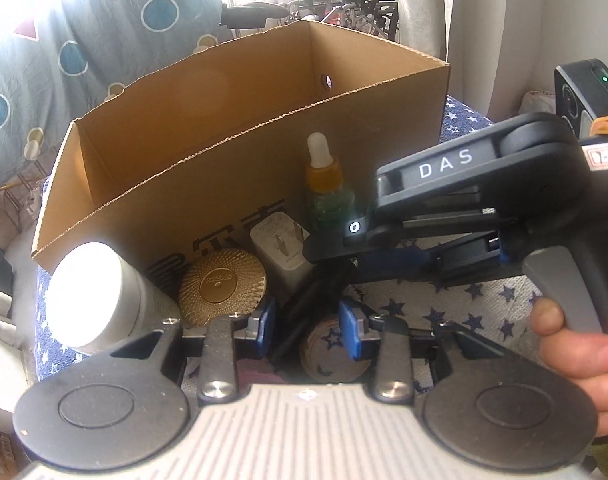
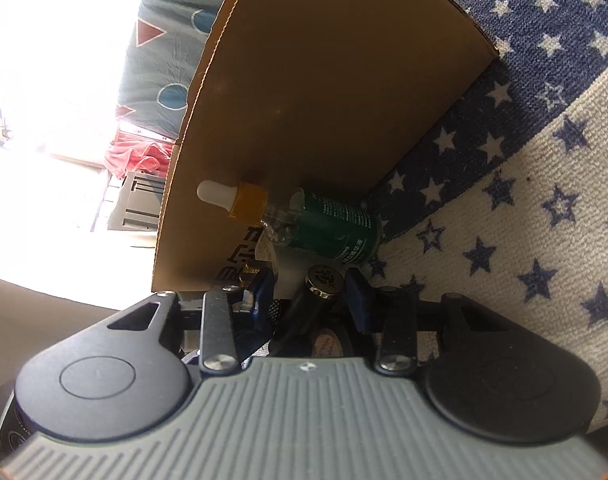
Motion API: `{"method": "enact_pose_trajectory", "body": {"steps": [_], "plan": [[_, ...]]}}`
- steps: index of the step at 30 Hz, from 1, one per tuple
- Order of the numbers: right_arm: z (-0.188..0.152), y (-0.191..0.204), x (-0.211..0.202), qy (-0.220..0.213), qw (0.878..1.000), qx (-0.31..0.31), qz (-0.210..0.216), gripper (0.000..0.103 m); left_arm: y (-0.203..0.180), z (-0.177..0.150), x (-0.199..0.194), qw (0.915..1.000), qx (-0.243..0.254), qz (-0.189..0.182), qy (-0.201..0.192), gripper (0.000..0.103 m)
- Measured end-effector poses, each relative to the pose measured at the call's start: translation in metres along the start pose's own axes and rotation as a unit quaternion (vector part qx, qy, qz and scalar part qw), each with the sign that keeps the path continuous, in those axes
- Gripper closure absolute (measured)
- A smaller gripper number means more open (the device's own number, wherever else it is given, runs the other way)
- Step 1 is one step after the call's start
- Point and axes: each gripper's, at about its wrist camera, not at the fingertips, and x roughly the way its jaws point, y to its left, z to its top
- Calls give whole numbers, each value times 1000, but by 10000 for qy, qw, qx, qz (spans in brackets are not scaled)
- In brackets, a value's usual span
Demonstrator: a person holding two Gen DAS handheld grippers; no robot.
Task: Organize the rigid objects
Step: 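Reach the right tool to the pink cup and grasp the black cylinder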
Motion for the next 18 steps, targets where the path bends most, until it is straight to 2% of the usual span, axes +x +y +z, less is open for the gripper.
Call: {"method": "enact_pose_trajectory", "body": {"steps": [2,10,18], "plan": [[-1,2,-1,-5,10000,-54,41,80,-3,2,3,10000,81,45,-2,65],[-11,0,4,9,9999,-56,132,81,-7,5,6,9997,209,145,21,63],[-20,11,17,33,9994,-209,287,80,-9,9,7,9993,243,268,-103,74]]}}
